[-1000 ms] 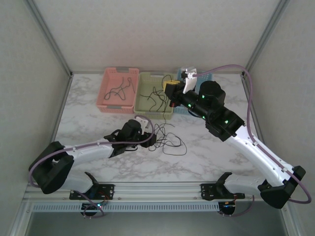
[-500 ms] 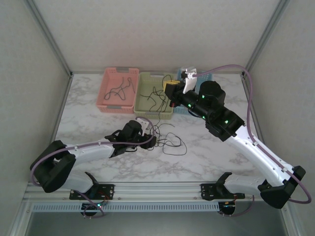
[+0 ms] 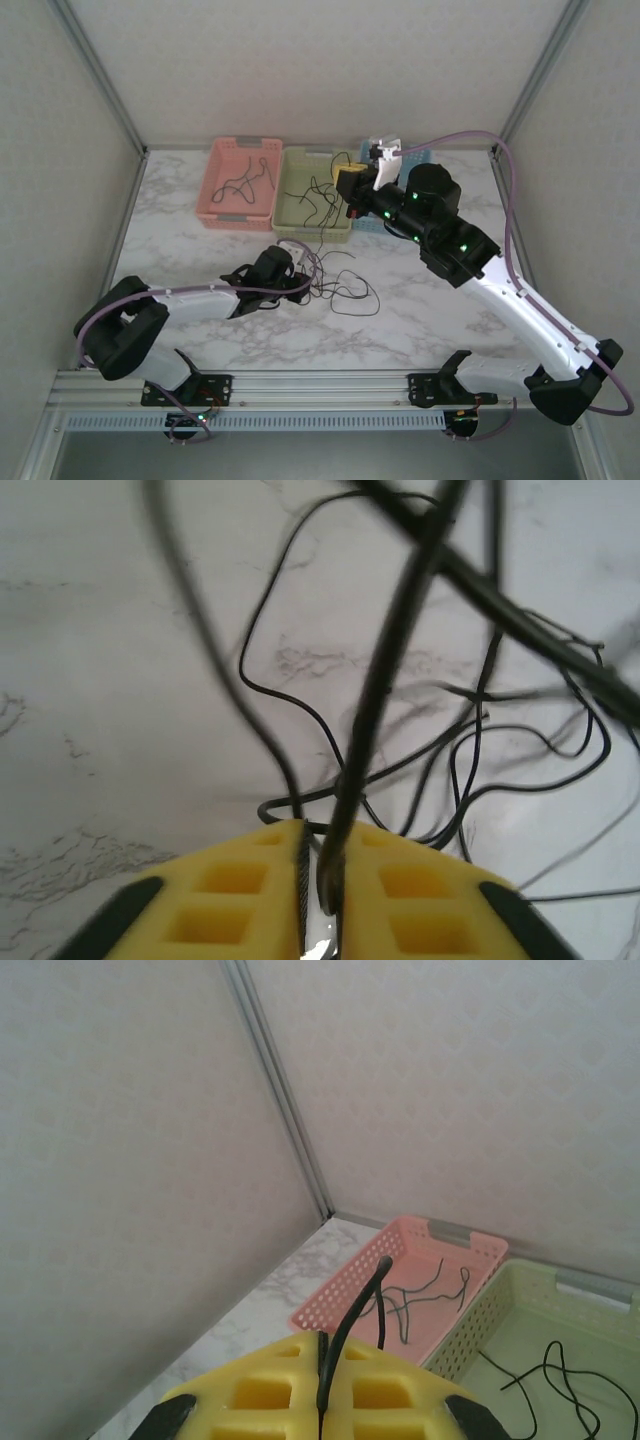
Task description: Untangle the cables
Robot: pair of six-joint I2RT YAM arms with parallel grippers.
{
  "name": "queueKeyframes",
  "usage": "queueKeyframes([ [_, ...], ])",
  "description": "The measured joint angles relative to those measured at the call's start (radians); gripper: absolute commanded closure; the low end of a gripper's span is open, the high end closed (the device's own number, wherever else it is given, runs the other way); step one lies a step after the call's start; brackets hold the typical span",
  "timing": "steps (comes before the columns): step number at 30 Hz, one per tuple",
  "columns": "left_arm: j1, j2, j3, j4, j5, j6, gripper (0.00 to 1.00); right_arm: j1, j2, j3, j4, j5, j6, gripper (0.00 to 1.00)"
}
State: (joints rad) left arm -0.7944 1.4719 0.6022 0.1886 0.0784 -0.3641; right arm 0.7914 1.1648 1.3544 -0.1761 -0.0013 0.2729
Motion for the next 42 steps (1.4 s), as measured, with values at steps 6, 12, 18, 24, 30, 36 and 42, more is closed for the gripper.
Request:
queueKeyframes([
  [6, 0.046, -0.140, -0.010, -0.104, -0.127, -0.017, 1.00, 0.000, -0.028, 0.090, -0.092, 0.031, -0.078, 1.00],
  [12, 0.195, -0.402, -0.047, -0.254, -0.218, -0.084, 1.00, -0.002, -0.126, 0.300, -0.150, 0.216, -0.273, 1.00],
  [18, 0.313, -0.463, -0.098, -0.360, -0.229, -0.132, 1.00, -0.004, -0.321, 0.350, -0.032, 0.408, -0.447, 1.00],
  [24, 0.325, -0.492, -0.099, -0.377, -0.200, -0.134, 1.00, -0.006, -0.287, 0.400, -0.056, 0.365, -0.441, 1.00],
  [30, 0.325, -0.551, -0.090, -0.403, -0.175, -0.131, 1.00, -0.007, -0.033, 0.413, -0.105, 0.292, -0.367, 1.00],
  [36, 0.324, -0.572, -0.087, -0.417, -0.151, -0.138, 1.00, -0.037, 0.194, 0.413, -0.119, 0.251, -0.277, 1.00],
  [42, 0.324, -0.630, -0.087, -0.438, -0.139, -0.138, 1.00, -0.134, 0.332, 0.460, -0.050, 0.213, -0.145, 1.00],
])
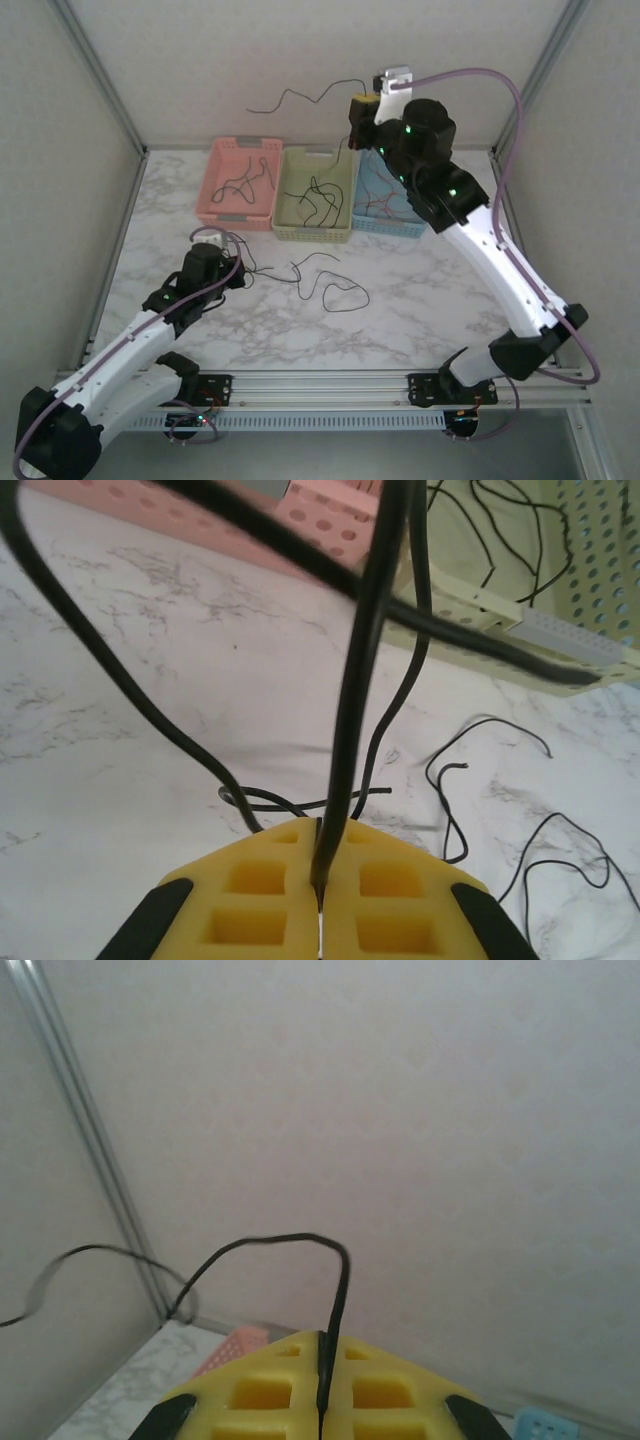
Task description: Untangle the cables
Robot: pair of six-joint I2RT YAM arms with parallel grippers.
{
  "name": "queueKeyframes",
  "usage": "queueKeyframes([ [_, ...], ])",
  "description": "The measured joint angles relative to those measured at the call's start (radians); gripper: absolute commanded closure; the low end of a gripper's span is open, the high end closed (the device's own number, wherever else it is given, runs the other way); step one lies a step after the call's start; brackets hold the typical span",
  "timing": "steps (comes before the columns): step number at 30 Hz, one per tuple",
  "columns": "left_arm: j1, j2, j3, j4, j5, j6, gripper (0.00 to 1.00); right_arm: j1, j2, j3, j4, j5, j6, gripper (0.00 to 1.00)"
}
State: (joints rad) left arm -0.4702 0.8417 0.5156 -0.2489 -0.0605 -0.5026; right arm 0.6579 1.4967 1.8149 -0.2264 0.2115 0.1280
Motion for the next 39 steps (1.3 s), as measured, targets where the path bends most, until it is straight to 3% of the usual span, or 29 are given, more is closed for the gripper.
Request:
queueKeyframes([
  [12, 0.000, -0.006, 0.000, 0.000, 0.008, -0.001, 1.00, -0.059, 0.353, 0.253, -0.007, -0.087, 0.158, 1.00],
  [25, 0.000, -0.017, 0.000, 0.000, 0.032, -0.007, 1.00, -0.075, 0.478, 0.161, -0.064, -0.156, 0.213, 1.00],
  [27, 0.000, -0.030, 0.000, 0.001, 0.052, -0.008, 1.00, -0.075, 0.506, 0.161, -0.077, -0.157, 0.213, 0.86],
  [29, 0.000, -0.049, 0.000, 0.003, 0.082, -0.011, 1.00, -0.075, 0.544, 0.165, -0.088, -0.159, 0.214, 0.54],
  [31, 0.000, -0.074, 0.000, 0.005, 0.110, -0.011, 1.00, -0.076, 0.598, 0.206, -0.137, -0.164, 0.210, 0.40],
  [35, 0.000, -0.124, 0.000, 0.010, 0.174, -0.018, 1.00, -0.076, 0.720, 0.352, -0.263, -0.183, 0.193, 0.37],
  [39, 0.000, -0.154, 0.015, 0.011, 0.234, -0.019, 1.00, -0.076, 0.704, 0.345, -0.305, -0.210, 0.160, 0.36],
])
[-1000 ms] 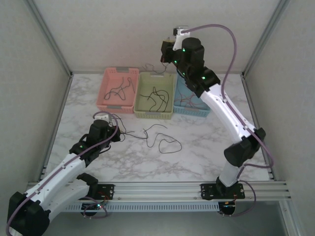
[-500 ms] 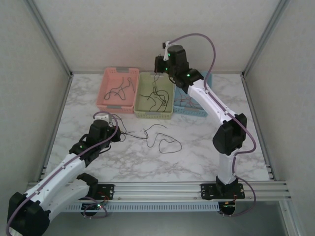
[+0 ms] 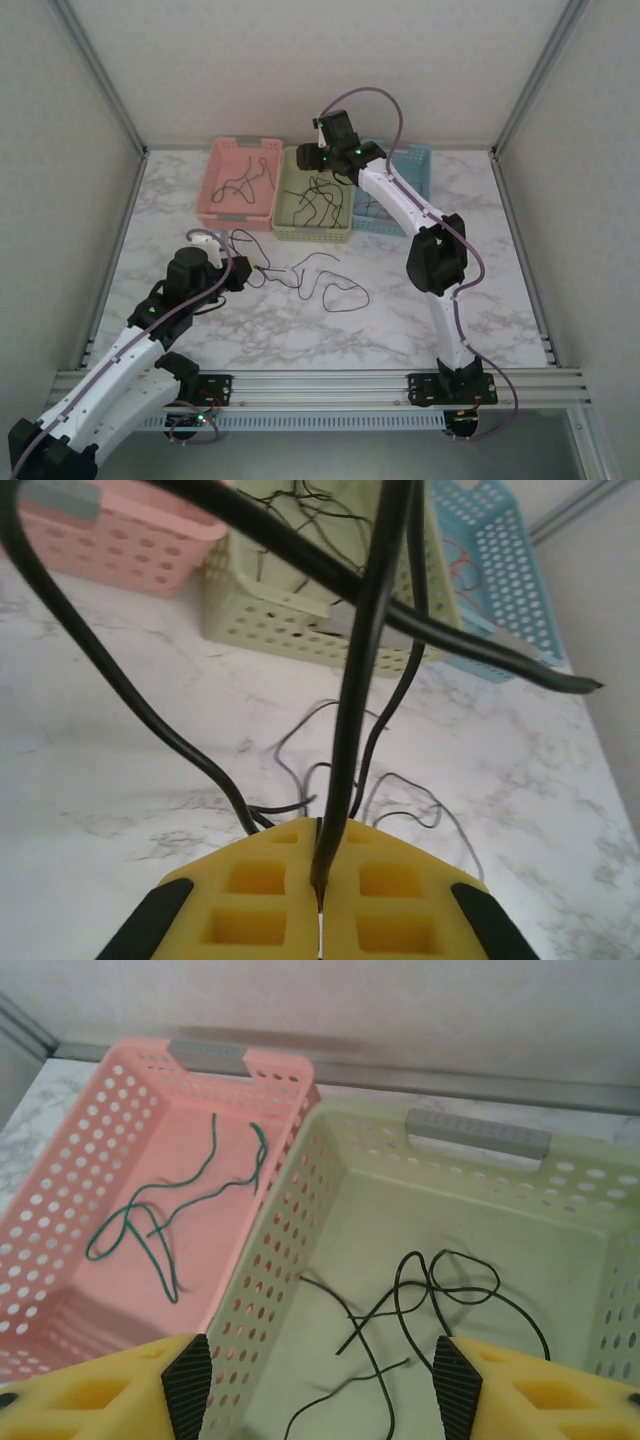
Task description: Untangle the cables
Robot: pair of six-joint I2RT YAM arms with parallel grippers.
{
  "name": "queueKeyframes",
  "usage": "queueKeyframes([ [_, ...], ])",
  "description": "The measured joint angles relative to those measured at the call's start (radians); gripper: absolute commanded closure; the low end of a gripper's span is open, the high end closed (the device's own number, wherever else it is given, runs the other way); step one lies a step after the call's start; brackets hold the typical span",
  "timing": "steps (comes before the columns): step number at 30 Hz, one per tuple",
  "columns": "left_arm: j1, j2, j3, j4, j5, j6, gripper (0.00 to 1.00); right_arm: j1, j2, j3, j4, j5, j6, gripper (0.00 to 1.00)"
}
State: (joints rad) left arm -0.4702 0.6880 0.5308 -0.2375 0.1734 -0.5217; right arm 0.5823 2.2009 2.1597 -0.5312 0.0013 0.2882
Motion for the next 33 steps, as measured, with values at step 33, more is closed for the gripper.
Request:
queueKeyframes([
  [33, -0.022, 0.056, 0.234, -0.031, 0.328, 0.086, 1.00, 0.220, -0.658, -0.793, 0.272, -0.790, -0.290, 0.68],
])
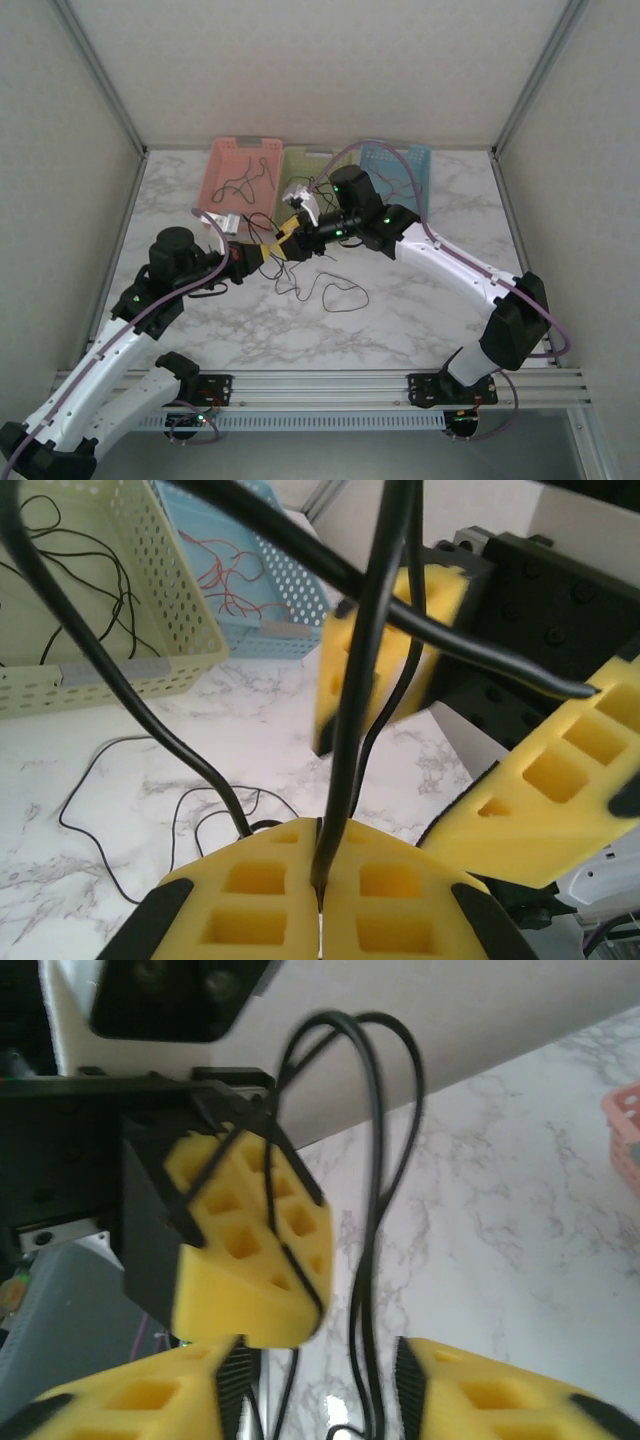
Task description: Untangle the cables
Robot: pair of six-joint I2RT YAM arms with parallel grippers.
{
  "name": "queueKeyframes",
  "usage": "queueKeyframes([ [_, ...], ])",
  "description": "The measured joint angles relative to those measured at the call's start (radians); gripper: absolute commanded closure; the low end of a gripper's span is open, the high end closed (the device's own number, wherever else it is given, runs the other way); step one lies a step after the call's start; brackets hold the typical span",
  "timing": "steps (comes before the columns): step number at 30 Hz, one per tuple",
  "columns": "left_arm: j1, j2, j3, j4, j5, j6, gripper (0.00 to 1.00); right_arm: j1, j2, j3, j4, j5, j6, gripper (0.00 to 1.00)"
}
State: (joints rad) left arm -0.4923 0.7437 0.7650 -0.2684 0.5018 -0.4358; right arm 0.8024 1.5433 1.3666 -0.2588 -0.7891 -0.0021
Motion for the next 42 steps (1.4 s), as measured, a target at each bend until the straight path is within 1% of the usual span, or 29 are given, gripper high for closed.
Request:
queueKeyframes([
  [2, -0.005, 0.004, 0.000, -0.003, 0.002, 0.003, 1.00, 0.001, 0.006, 0.015, -0.004, -0.007, -0.003, 0.83],
  [4, -0.009, 0.004, 0.000, -0.007, 0.003, 0.006, 1.00, 0.000, 0.012, 0.031, -0.010, -0.008, -0.011, 1.00],
  [5, -0.011, 0.004, 0.000, -0.006, 0.003, 0.007, 1.00, 0.000, 0.013, 0.034, -0.015, -0.006, -0.009, 1.00],
  [6, -0.012, 0.003, 0.000, -0.007, 0.003, 0.008, 0.96, 0.001, 0.013, 0.039, -0.021, -0.003, -0.010, 1.00],
  [9, -0.013, 0.002, 0.001, -0.007, 0.002, 0.014, 0.42, 0.001, 0.010, 0.047, -0.022, 0.014, -0.001, 1.00],
  [10, -0.014, 0.002, 0.002, -0.011, 0.001, 0.014, 0.30, 0.000, 0.004, 0.047, -0.021, 0.030, 0.008, 1.00],
  [11, -0.015, 0.002, 0.005, -0.019, -0.002, 0.013, 0.23, 0.000, -0.003, 0.047, -0.021, 0.041, 0.017, 1.00],
  [12, -0.015, 0.001, 0.007, -0.024, -0.005, 0.013, 0.18, 0.000, -0.014, 0.048, -0.020, 0.056, 0.026, 1.00],
  [14, -0.016, -0.011, 0.008, -0.029, -0.012, 0.012, 0.13, -0.003, -0.049, 0.048, -0.018, 0.080, 0.049, 1.00],
  [20, -0.017, -0.085, 0.007, -0.027, -0.013, -0.003, 0.11, -0.019, -0.149, 0.114, -0.014, 0.140, 0.123, 1.00],
  [26, -0.045, -0.108, -0.035, 0.060, -0.012, -0.014, 0.10, -0.023, -0.185, 0.185, 0.005, 0.161, 0.200, 1.00],
  [32, -0.097, -0.024, -0.048, 0.178, 0.005, -0.013, 0.14, -0.023, -0.185, 0.208, 0.014, 0.149, 0.261, 1.00],
  [36, -0.120, 0.039, -0.048, 0.227, -0.010, 0.016, 0.17, -0.023, -0.185, 0.208, 0.020, 0.126, 0.292, 1.00],
  [42, -0.167, 0.130, -0.051, 0.301, 0.004, 0.058, 0.19, -0.023, -0.185, 0.208, 0.039, 0.111, 0.327, 1.00],
])
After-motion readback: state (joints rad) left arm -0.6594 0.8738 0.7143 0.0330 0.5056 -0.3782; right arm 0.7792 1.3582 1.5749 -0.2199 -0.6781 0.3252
